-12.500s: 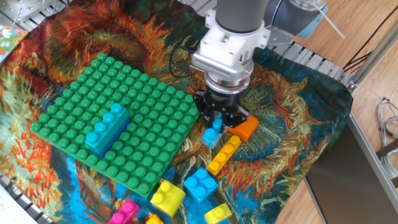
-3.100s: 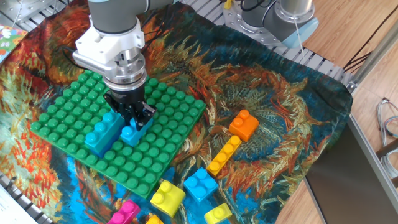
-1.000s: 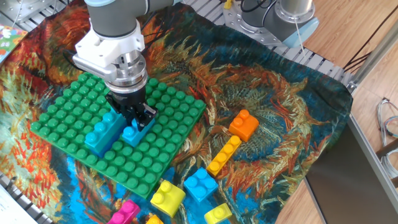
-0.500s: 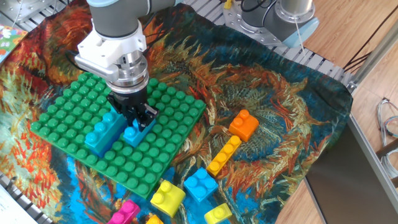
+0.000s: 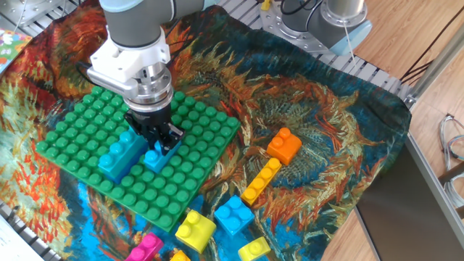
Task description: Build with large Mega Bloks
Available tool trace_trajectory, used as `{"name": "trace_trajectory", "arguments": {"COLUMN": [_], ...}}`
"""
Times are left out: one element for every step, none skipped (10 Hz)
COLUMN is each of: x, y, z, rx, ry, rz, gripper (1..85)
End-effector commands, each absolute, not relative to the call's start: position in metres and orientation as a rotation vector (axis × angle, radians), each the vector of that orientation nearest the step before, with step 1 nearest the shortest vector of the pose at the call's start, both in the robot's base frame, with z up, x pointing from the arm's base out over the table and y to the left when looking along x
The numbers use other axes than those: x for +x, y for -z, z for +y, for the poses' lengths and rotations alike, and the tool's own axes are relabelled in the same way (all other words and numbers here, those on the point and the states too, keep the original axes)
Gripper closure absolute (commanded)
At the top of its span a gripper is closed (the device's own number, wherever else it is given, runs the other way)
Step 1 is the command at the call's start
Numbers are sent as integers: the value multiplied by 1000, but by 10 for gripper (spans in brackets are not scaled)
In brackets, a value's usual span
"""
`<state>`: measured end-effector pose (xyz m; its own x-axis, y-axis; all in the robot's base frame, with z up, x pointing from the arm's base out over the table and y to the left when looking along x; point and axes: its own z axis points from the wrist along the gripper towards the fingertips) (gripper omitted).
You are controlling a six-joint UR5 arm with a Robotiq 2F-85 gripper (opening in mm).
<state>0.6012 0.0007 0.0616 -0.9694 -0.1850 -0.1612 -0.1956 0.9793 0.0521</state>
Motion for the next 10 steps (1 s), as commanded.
{"name": "trace_trajectory", "arguments": {"x": [605,606,606,606,606,605,604,603,603,604], "y": [-56,-54,-54,-55,-55,-55,-58,-62,-65,-65], "z": [5,3,3,2,2,2,0,2,8,10], "rx": [-277,-286,-286,-287,-287,-282,-289,-322,-348,-363], "ry": [-112,-112,-112,-107,-107,-108,-90,-91,-120,-130], "rz": [2960,2959,2959,2961,2961,2961,2965,2959,2949,2947], "gripper": [843,843,843,843,843,843,810,623,417,363]}}
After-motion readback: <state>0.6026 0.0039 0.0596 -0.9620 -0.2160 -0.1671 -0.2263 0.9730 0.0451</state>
